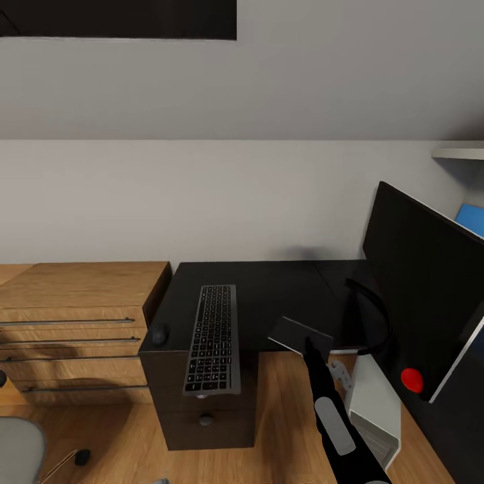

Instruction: In the bedroom, organize the workspace by keeping the computer under the desk, ensuring the monitor is on the desk, placing the keyboard on the desk next to the monitor, placing the mouse on the desk next to the keyboard, moving the folder from the swivel chair onto the desk next to the mouse, stacking the notebook on top of the folder with the pen on top of the notebook, and positioning the swivel chair next to the desk.

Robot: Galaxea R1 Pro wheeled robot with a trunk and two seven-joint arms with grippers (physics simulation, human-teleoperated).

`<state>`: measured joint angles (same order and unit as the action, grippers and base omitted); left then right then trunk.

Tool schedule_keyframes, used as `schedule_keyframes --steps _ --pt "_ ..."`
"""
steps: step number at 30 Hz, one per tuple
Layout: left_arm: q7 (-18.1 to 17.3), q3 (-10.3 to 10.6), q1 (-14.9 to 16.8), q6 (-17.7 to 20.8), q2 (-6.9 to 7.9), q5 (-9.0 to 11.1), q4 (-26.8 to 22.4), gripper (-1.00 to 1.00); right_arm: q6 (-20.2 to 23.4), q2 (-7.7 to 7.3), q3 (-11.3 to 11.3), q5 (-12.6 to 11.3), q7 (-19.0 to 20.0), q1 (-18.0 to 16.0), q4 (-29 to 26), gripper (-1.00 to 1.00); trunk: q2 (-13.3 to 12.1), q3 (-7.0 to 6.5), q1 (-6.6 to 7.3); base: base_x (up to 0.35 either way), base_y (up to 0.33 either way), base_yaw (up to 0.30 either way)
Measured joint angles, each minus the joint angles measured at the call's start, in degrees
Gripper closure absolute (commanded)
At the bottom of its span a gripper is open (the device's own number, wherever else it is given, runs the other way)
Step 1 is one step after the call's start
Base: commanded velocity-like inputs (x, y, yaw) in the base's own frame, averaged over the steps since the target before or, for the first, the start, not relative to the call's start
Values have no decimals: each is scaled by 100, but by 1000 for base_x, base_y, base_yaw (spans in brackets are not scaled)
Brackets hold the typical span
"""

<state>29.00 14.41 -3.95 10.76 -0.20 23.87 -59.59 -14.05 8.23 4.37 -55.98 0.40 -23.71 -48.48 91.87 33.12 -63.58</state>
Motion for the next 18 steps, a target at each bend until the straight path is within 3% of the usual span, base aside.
schedule_keyframes --steps 8,18 --pt "0 0 0 0 0 -1 4 -100 -2 0 0 0 0 0 0 -100 0 0 0 -215 0 0" --pt "0 0 0 0 0 -1 5 -100 0 0 0 0 0 0 0 -100 0 0 2 -44 0 0"
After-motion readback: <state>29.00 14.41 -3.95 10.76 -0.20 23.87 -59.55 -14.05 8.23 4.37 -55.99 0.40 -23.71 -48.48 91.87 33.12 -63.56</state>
